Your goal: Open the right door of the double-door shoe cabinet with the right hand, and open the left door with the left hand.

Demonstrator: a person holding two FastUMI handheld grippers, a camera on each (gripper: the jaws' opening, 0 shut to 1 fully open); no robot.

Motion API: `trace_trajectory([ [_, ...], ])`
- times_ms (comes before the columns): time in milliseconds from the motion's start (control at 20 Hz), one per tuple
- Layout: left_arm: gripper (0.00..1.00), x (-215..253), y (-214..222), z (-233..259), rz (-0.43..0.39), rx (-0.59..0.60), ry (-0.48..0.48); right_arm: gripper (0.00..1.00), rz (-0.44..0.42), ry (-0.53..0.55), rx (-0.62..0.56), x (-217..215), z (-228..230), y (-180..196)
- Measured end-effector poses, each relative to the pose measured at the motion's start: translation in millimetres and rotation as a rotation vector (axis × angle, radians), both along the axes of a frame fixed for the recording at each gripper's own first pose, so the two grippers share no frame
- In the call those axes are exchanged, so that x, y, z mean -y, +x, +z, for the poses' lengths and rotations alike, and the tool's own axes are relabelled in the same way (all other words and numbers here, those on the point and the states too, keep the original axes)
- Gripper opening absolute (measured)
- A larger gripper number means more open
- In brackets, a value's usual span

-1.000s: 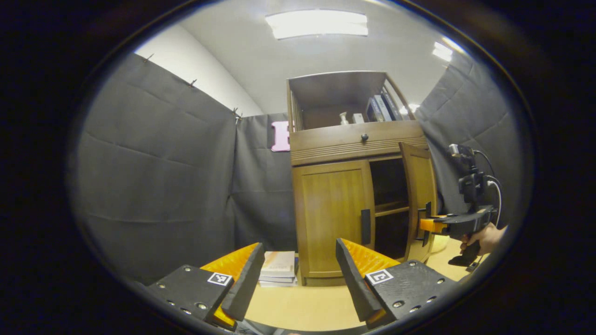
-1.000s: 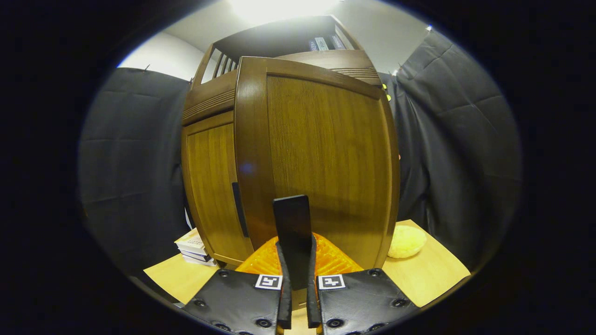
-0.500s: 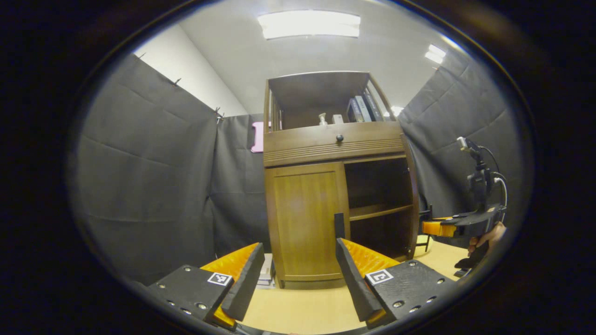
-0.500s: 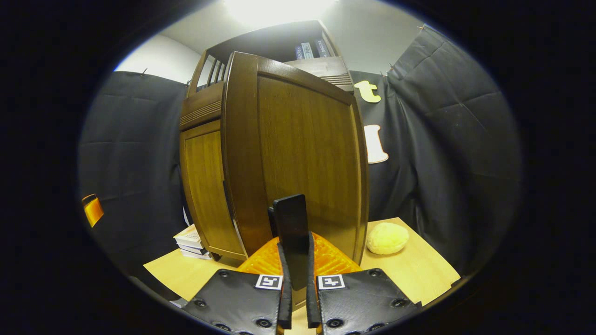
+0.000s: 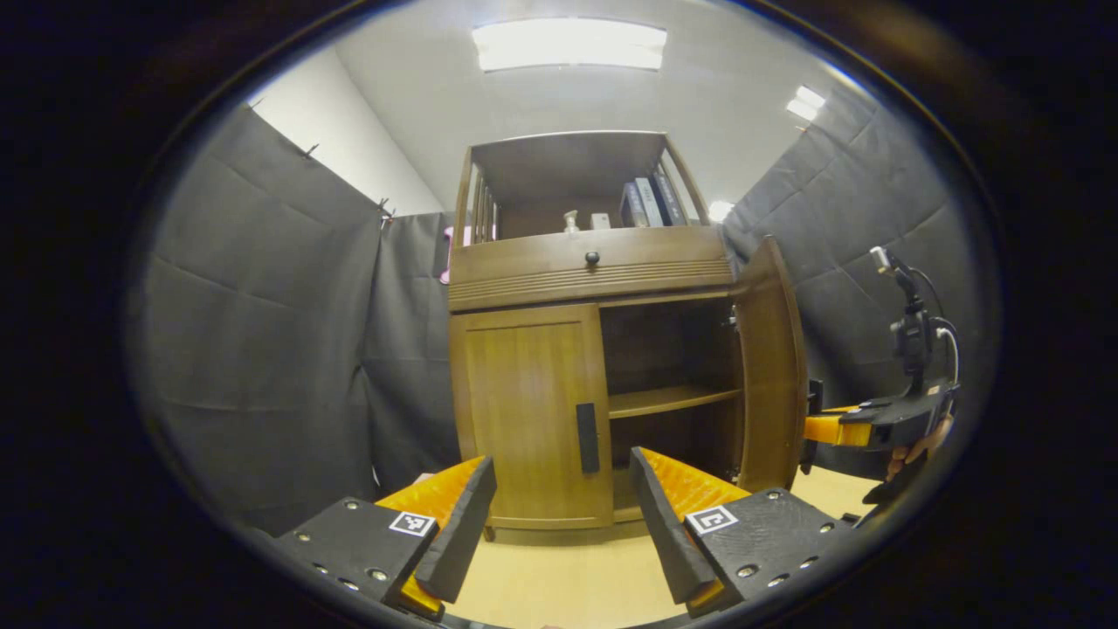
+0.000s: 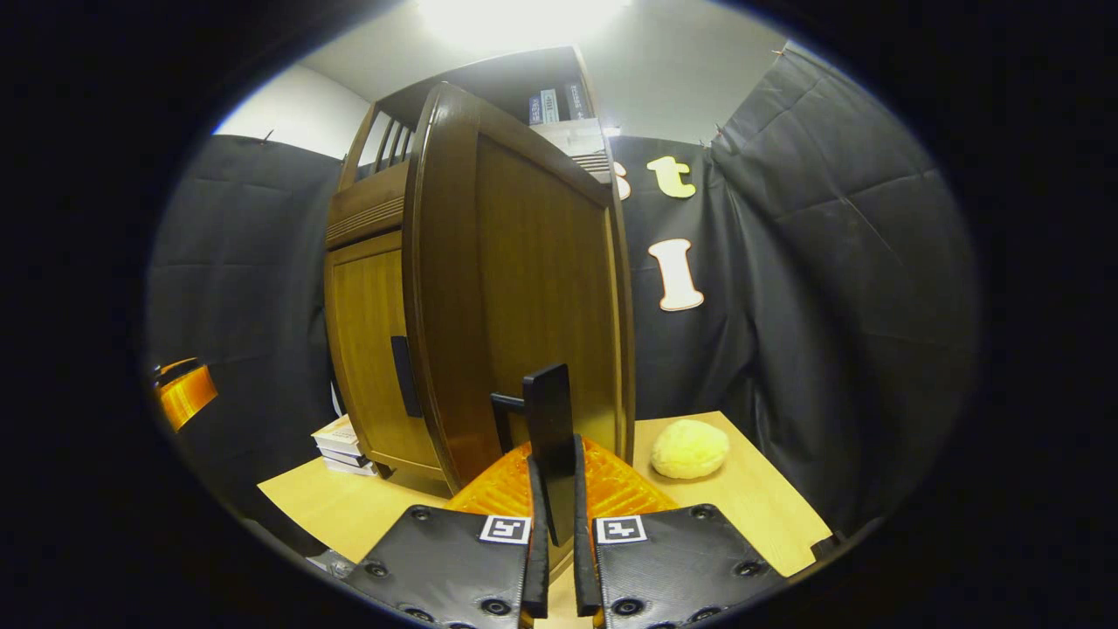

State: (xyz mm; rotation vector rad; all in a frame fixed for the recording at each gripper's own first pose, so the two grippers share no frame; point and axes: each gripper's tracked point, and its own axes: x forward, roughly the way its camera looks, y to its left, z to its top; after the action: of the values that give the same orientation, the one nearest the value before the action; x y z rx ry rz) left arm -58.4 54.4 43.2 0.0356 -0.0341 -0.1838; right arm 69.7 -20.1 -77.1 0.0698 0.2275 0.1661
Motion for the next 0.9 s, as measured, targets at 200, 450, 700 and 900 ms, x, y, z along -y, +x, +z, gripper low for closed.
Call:
trace_trajectory([
  [200,0.90,2.0,1.9,0.0,-0.014,0.005,0.012,0.13,-0.018,0.003,0.005,30.9,0.8,-2.3],
  [450,0.90,2.8,0.6,0.0,-0.025,0.004,0.018,0.07,-0.040,0.006,0.011,69.1,1.9,-0.3],
  [700,0.90,4.4,-0.7,1.0,-0.037,0.002,0.029,0.00,-0.049,0.023,0.024,89.8,9.0,-4.5],
  [900,0.90,4.6,-0.2,0.8,-0.042,0.008,0.033,0.16,-0.049,-0.017,0.051,93.6,17.9,-15.6],
])
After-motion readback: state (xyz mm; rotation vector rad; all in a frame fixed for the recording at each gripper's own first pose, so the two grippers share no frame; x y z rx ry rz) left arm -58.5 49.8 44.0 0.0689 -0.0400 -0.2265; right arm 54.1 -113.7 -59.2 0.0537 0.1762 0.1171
